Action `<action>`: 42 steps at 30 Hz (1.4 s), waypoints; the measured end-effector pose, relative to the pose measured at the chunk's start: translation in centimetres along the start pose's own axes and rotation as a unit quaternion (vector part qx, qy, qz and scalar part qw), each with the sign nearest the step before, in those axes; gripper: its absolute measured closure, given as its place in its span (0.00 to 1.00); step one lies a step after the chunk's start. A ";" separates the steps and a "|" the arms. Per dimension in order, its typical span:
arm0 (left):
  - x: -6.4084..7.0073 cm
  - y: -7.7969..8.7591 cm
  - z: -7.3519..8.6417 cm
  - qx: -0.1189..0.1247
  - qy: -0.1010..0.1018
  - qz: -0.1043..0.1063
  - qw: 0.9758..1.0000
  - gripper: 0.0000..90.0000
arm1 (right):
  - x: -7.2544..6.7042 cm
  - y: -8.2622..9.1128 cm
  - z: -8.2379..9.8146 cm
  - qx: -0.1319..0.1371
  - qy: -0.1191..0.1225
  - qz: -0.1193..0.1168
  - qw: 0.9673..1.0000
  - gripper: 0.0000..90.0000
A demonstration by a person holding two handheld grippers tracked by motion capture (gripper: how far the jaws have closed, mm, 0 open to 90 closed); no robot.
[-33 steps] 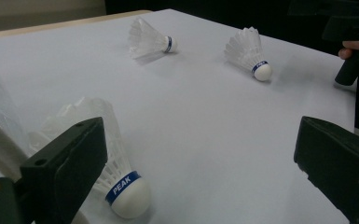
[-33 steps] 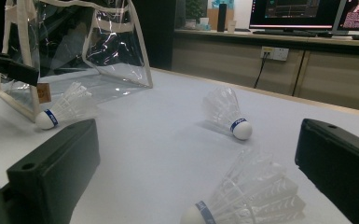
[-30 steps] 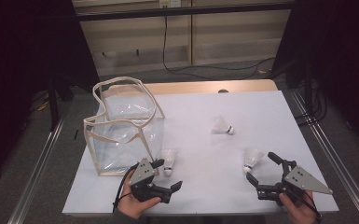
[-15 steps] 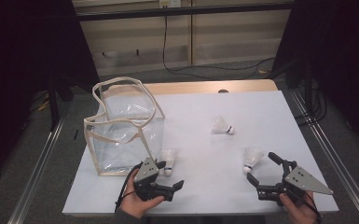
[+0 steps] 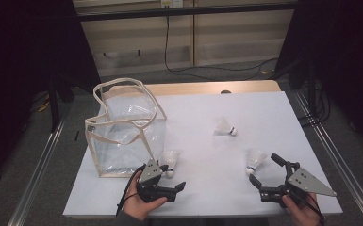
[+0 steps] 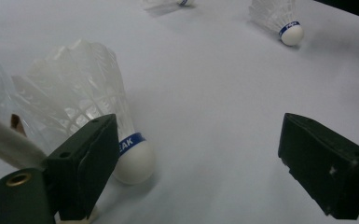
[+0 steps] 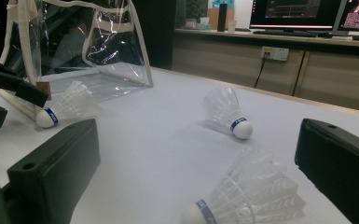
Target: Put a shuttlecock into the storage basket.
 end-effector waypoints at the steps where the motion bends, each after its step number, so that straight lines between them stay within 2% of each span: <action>1: 0.0 -0.1 0.1 -0.003 -0.003 -0.001 1.000 0.14 | 0.0 0.0 0.0 0.000 0.001 0.000 1.000 0.00; 10: -0.1 -0.2 -0.1 -0.003 -0.003 -0.006 1.000 0.15 | 0.0 0.0 0.0 0.001 0.003 0.001 1.000 0.00; 12: -0.1 -0.4 0.0 -0.011 -0.003 -0.003 1.000 0.18 | 0.0 0.0 0.0 0.001 0.004 0.002 1.000 0.00; 15: -0.2 -0.9 0.1 -0.028 0.003 -0.014 0.999 0.19 | 0.0 0.0 0.0 0.001 0.002 0.003 1.000 0.00; 17: -0.3 -1.1 0.0 -0.029 0.007 -0.022 0.999 0.21 | 0.1 0.0 0.0 0.000 0.002 0.004 1.000 0.00; 21: -0.5 -1.7 -0.3 -0.034 0.016 -0.032 0.999 0.29 | 0.1 0.0 0.0 -0.001 0.002 0.004 1.000 0.00; 23: -0.4 -2.2 -0.3 -0.051 0.013 -0.038 0.998 0.36 | 0.1 0.0 0.0 -0.001 0.002 0.005 1.000 0.00; 26: -0.6 -2.5 -0.5 -0.064 0.017 -0.056 0.996 0.40 | 0.2 0.1 0.0 -0.001 0.001 0.004 1.000 0.00; 27: -0.6 -2.5 -0.5 -0.064 0.029 -0.056 0.996 0.42 | 0.2 0.1 0.0 0.000 0.001 0.004 1.000 0.00; 29: -0.8 -2.4 -0.6 -0.065 0.029 -0.061 0.996 0.46 | 0.2 0.1 0.0 0.000 0.001 0.004 1.000 0.00; 31: -0.7 -2.4 -0.7 -0.068 0.032 -0.056 0.996 0.48 | 0.2 0.1 0.0 -0.001 0.001 0.004 1.000 0.00; 33: -0.2 -2.7 -0.7 -0.069 0.031 -0.040 0.996 0.55 | 0.2 0.1 0.0 -0.001 0.001 0.004 1.000 0.00; 36: 0.3 -3.3 -0.5 -0.085 0.025 -0.032 0.996 0.60 | 0.2 0.1 0.0 0.000 0.001 0.004 1.000 0.00; 39: 0.2 -3.6 -0.5 -0.089 0.025 -0.035 0.995 0.65 | 0.2 0.1 0.0 0.001 0.001 0.005 1.000 0.00; 42: 0.2 -3.6 -0.6 -0.093 0.033 -0.033 0.995 0.69 | 0.2 0.2 0.0 0.000 0.000 0.004 1.000 0.00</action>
Point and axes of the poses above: each handheld gripper's, and its own axes: y roughly backward along the jaws, z roughly out of its underside, x roughly to its right, the point moved 7 cm from there along -y, roughly forward along the jaws, and after that the axes turned 8 degrees about z, right-handed, at the moved point
